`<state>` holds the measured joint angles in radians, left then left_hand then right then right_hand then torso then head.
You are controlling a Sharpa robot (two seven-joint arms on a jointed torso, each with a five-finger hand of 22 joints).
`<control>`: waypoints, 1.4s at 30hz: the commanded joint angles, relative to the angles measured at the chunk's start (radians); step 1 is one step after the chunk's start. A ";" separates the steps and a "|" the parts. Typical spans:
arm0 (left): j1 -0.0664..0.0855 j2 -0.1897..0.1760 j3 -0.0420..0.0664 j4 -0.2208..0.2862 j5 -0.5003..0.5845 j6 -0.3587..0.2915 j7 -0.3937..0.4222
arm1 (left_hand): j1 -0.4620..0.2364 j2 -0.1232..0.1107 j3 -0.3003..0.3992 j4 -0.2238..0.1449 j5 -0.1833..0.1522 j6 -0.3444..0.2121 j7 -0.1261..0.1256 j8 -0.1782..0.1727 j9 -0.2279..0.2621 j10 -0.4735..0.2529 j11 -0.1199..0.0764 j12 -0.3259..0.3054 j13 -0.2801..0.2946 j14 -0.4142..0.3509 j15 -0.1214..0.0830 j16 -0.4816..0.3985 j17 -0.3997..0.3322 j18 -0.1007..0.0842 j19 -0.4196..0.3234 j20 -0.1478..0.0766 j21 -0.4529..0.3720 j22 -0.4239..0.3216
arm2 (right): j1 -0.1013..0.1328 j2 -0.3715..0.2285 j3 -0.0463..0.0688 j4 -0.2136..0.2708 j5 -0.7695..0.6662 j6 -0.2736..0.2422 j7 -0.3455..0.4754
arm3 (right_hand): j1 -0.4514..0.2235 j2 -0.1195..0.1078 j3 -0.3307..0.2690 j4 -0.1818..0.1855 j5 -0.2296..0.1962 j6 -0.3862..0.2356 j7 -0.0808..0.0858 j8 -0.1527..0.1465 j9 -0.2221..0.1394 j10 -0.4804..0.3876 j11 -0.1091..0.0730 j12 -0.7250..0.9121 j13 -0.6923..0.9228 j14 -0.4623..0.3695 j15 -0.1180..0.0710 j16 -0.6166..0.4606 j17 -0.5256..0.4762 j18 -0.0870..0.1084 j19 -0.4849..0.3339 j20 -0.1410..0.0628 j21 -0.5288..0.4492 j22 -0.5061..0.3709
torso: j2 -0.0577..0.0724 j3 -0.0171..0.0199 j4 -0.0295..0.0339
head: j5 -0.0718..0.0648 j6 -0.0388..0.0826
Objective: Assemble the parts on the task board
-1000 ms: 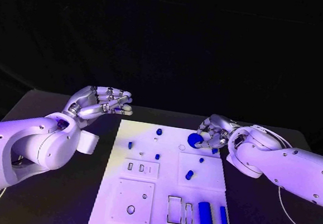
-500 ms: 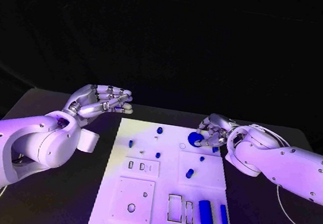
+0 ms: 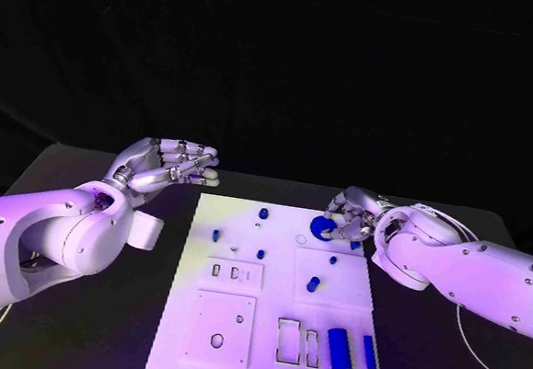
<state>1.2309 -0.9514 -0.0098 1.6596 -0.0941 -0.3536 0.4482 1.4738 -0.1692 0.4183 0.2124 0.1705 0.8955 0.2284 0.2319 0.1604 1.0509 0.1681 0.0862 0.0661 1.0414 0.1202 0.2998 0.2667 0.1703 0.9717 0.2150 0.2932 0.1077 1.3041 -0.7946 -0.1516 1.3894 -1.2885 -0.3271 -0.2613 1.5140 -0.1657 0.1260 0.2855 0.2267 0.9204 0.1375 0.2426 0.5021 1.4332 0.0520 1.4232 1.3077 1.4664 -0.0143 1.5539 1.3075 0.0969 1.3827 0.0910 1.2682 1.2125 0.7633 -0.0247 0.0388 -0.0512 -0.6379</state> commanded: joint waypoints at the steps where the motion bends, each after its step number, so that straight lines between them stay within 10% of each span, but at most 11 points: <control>1: 0.001 0.003 0.001 0.001 0.000 0.022 0.002 | -0.002 -0.005 0.006 0.002 -0.004 -0.009 0.007 -0.003 -0.001 0.001 0.007 -0.004 0.000 -0.004 0.000 -0.004 0.001 0.012 -0.004 0.006 -0.005 -0.001 | -0.002 -0.001 -0.002 0.004 -0.043 -0.017 0.002 | 0.024 0.006 0.043 0.001 0.007 0.019 -0.004 0.008 -0.003 0.011 -0.001 0.010 0.104 0.094 -0.004 0.004 0.212 -0.013 0.007 -0.004 0.009 0.008 | 0.000 -0.0007 0.0000 | -0.001 -0.001; 19: 0.001 0.008 0.001 -0.005 0.000 0.025 0.000 | -0.002 -0.005 0.007 0.001 -0.004 -0.009 0.007 -0.003 -0.001 0.002 0.007 -0.005 0.000 -0.005 0.000 -0.005 0.002 0.012 -0.004 0.006 -0.005 -0.001 | -0.002 -0.022 -0.001 0.141 -0.178 -0.249 0.051 | -0.026 -0.015 0.175 0.000 0.003 0.078 -0.024 0.015 -0.011 0.048 -0.019 0.044 0.144 0.098 -0.019 0.009 0.232 -0.020 0.023 -0.017 0.035 0.047 | -0.001 -0.0003 -0.0012 | 0.003 0.007; 29: 0.001 0.015 0.001 -0.008 0.000 0.027 -0.001 | -0.002 -0.005 0.007 0.001 -0.004 -0.009 0.007 -0.003 -0.001 0.002 0.007 -0.005 0.000 -0.005 0.000 -0.005 0.002 0.012 -0.004 0.006 -0.005 -0.001 | -0.006 0.022 -0.007 0.215 -0.294 -0.253 -0.022 | -0.038 -0.024 0.186 0.000 0.003 0.075 -0.024 0.012 -0.013 0.046 -0.018 0.041 0.141 0.098 -0.020 0.009 0.234 -0.020 0.023 -0.018 0.036 0.049 | -0.001 -0.0008 -0.0003 | 0.003 0.012; 42: 0.001 0.023 0.001 -0.014 0.000 0.024 -0.007 | -0.002 -0.005 0.007 0.001 -0.004 -0.009 0.007 -0.003 -0.001 0.002 0.007 -0.005 0.000 -0.005 0.000 -0.005 0.002 0.012 -0.004 0.006 -0.005 -0.001 | -0.034 0.135 -0.015 0.157 -0.326 -0.200 -0.088 | -0.040 -0.027 0.196 -0.002 0.004 0.072 -0.022 0.008 -0.015 0.046 -0.018 0.041 0.141 0.098 -0.019 0.009 0.233 -0.020 0.023 -0.018 0.035 0.049 | 0.001 -0.0008 0.0022 | 0.009 0.014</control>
<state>1.2307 -0.9306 -0.0100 1.6455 -0.0941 -0.3446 0.4390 1.4739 -0.1691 0.4187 0.2129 0.1705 0.8955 0.2284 0.2319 0.1604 1.0510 0.1681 0.0863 0.0661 1.0415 0.1202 0.3000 0.2677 0.1704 0.9685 0.2182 0.2932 0.1075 1.2724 -0.6645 -0.1667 1.5528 -1.5778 -0.5509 -0.3097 1.4773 -0.1938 0.3126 0.2829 0.2285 0.9474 0.1356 0.2478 0.4871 1.4615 0.0376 1.4617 1.3074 1.4667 -0.0289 1.5576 1.3080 0.0841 1.3987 0.0749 1.2983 1.2615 0.7634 -0.0261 0.0408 -0.0438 -0.6235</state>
